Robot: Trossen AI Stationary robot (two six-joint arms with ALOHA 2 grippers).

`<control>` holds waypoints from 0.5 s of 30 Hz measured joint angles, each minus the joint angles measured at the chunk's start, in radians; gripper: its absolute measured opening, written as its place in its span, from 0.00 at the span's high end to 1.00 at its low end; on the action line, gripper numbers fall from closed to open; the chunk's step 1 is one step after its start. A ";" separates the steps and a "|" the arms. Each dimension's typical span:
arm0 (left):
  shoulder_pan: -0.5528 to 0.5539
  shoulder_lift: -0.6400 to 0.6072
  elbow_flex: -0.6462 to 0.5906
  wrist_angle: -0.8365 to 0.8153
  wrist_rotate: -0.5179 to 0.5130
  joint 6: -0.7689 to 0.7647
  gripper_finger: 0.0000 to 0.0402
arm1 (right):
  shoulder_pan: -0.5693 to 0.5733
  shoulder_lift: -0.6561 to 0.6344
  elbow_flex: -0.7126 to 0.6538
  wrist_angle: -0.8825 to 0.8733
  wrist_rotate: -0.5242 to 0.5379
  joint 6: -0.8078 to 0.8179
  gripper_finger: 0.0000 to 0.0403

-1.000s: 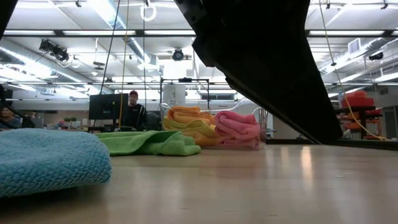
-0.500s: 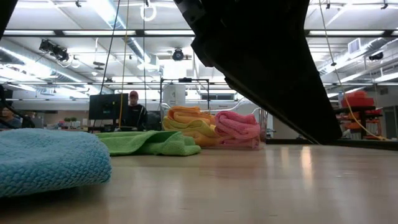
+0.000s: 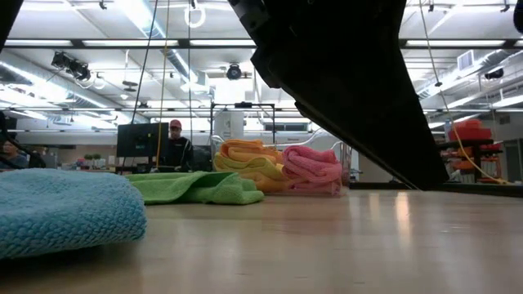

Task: Fold microfiber towels
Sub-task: Fold the orange microfiber cloth

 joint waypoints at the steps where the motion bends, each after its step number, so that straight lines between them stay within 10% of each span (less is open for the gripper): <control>1: 0.000 0.000 0.000 0.000 0.000 0.000 0.82 | 0.000 0.000 -0.005 0.004 0.010 0.008 0.90; 15: 0.000 0.000 0.000 0.000 0.000 -0.001 0.84 | 0.002 0.000 -0.026 0.030 0.062 0.097 0.75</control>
